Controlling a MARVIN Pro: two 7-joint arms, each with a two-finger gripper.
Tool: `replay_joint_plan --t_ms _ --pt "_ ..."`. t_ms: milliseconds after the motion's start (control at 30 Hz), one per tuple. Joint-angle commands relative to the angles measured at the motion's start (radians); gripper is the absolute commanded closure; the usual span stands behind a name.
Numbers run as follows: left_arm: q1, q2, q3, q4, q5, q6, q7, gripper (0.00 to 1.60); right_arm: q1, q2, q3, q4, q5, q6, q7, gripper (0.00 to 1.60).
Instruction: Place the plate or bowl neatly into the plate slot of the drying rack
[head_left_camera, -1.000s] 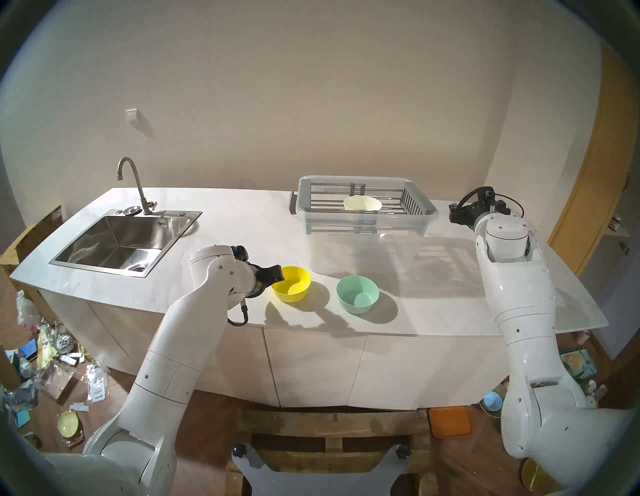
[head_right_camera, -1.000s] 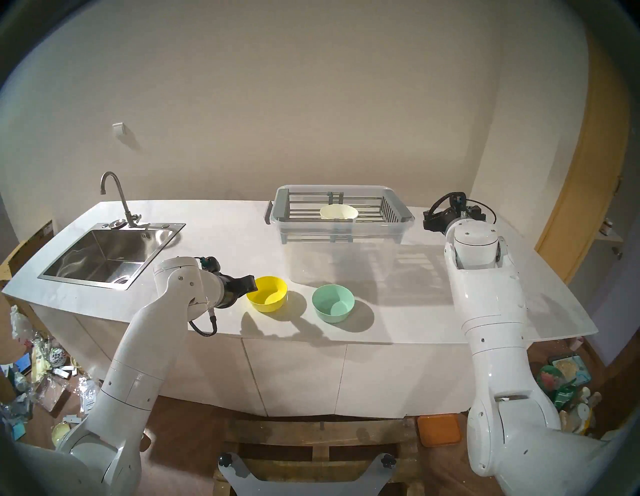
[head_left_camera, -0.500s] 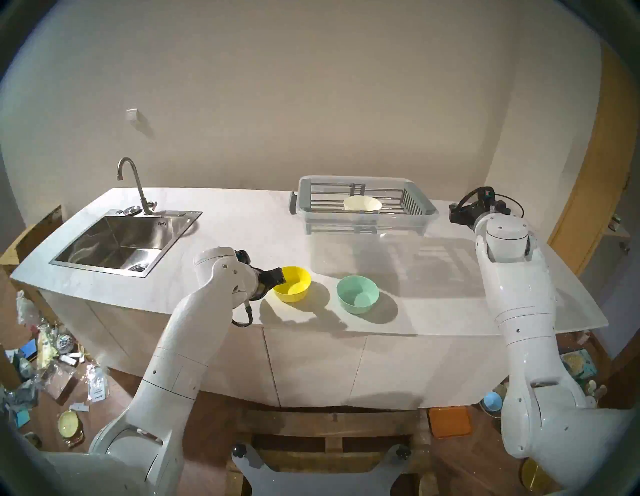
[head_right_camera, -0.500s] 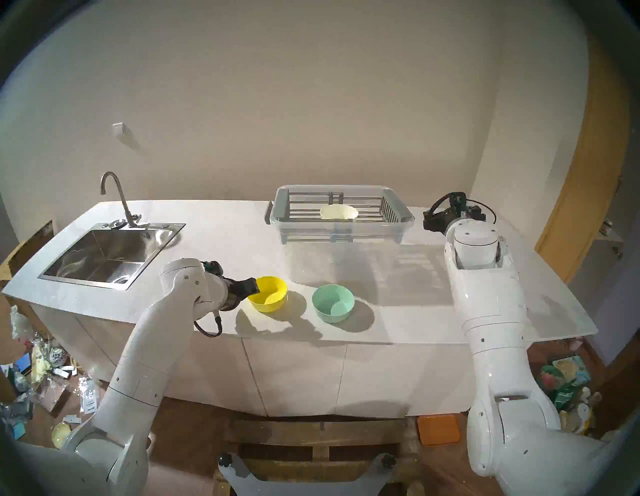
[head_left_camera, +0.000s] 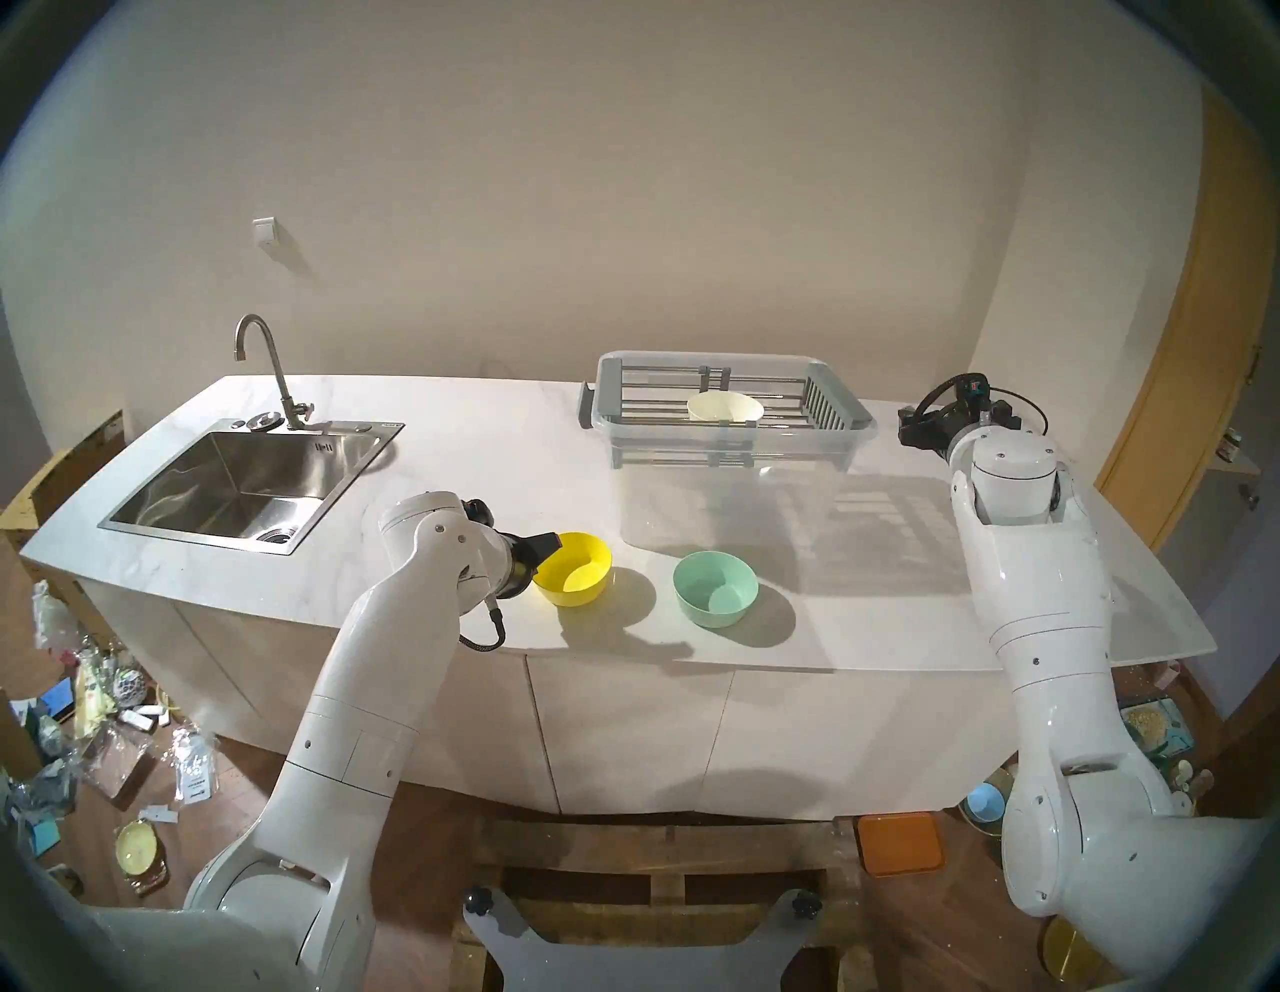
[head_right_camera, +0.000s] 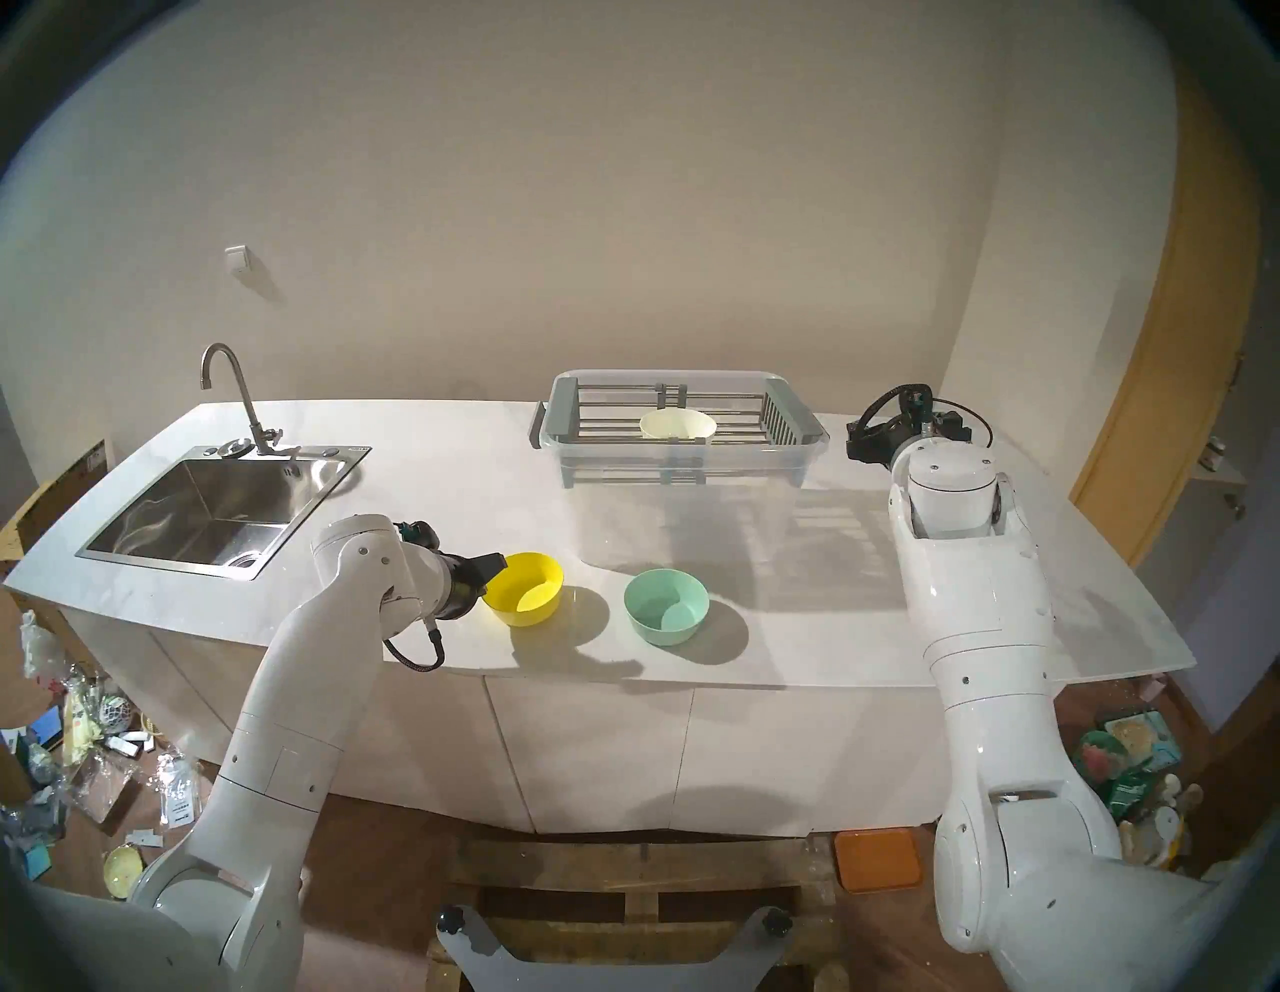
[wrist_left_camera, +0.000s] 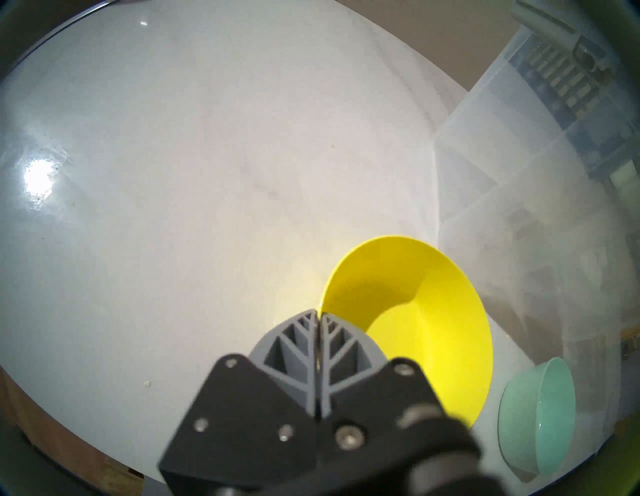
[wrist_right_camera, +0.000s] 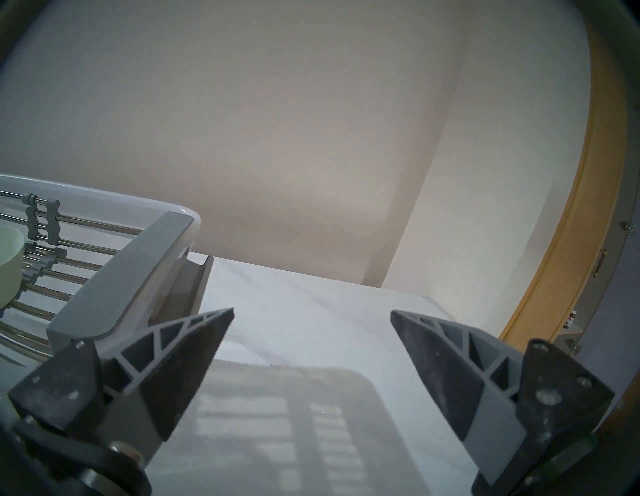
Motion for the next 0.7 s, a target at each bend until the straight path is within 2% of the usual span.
replay_joint_plan --t_ms 0,100,233,467,533,667 --pt "0.016 0.023 -0.049 -0.092 -0.011 -0.001 0.016 1.60 0.024 0.003 0.000 -0.026 -0.002 -0.018 -0.002 0.00" --pt "0.033 0.035 -0.073 -0.115 -0.008 -0.007 0.020 1.60 0.024 0.003 0.000 -0.026 -0.001 -0.018 -0.002 0.00" --pt "0.057 0.044 -0.136 -0.150 -0.008 -0.006 0.029 1.60 0.024 0.003 0.000 -0.026 -0.001 -0.018 -0.002 0.00" --pt "0.066 0.074 -0.165 -0.203 0.022 -0.032 0.019 1.60 0.024 0.003 0.000 -0.026 -0.001 -0.017 -0.002 0.00" --pt "0.061 0.111 -0.152 -0.235 0.071 -0.054 -0.001 1.60 0.024 0.003 0.000 -0.026 -0.001 -0.016 -0.002 0.00" --pt "0.053 0.131 -0.164 -0.254 0.074 -0.058 -0.013 1.60 0.024 0.003 0.000 -0.026 -0.001 -0.016 -0.002 0.00"
